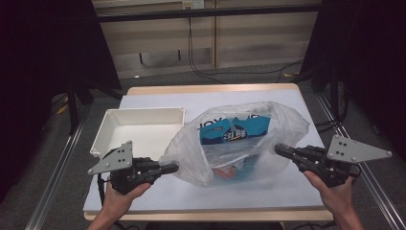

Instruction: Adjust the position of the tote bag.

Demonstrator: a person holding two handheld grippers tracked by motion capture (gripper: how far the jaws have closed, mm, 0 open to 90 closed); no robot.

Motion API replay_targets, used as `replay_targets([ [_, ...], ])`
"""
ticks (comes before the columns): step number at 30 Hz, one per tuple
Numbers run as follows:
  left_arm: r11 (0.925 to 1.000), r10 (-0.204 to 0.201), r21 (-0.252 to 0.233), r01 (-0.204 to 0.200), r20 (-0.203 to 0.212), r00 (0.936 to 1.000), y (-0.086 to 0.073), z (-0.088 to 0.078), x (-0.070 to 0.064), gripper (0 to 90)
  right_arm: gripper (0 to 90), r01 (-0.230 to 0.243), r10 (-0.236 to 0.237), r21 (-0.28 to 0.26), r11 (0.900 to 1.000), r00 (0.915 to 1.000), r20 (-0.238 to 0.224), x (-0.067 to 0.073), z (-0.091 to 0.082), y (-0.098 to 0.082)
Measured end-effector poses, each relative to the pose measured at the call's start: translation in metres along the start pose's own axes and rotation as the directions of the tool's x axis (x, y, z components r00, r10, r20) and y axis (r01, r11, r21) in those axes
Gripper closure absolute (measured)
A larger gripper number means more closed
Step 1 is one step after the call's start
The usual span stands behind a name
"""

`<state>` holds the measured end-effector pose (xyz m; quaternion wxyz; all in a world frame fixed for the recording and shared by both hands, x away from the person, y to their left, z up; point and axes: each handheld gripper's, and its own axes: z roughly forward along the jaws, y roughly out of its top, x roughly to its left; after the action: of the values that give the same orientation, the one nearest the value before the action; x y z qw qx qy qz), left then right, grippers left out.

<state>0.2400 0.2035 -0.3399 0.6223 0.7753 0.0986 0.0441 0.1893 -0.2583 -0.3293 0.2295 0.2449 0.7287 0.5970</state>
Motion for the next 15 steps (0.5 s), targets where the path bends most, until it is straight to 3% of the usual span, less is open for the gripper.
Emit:
replay_targets([
  [6, 0.9997, 0.001, -0.023, -0.002, -0.041, 0.9991, 0.008, -0.006, 0.007, 90.0, 90.0, 0.006, -0.005, -0.043, 0.999, 1.0, 0.005, -0.008, 0.003, 0.017],
  [15, 0.9991, 0.002, -0.042, -0.004, -0.041, 0.9991, 0.016, -0.005, 0.016, 90.0, 90.0, 0.012, -0.01, -0.076, 0.997, 0.9996, 0.028, -0.021, -0.001, 0.038],
])
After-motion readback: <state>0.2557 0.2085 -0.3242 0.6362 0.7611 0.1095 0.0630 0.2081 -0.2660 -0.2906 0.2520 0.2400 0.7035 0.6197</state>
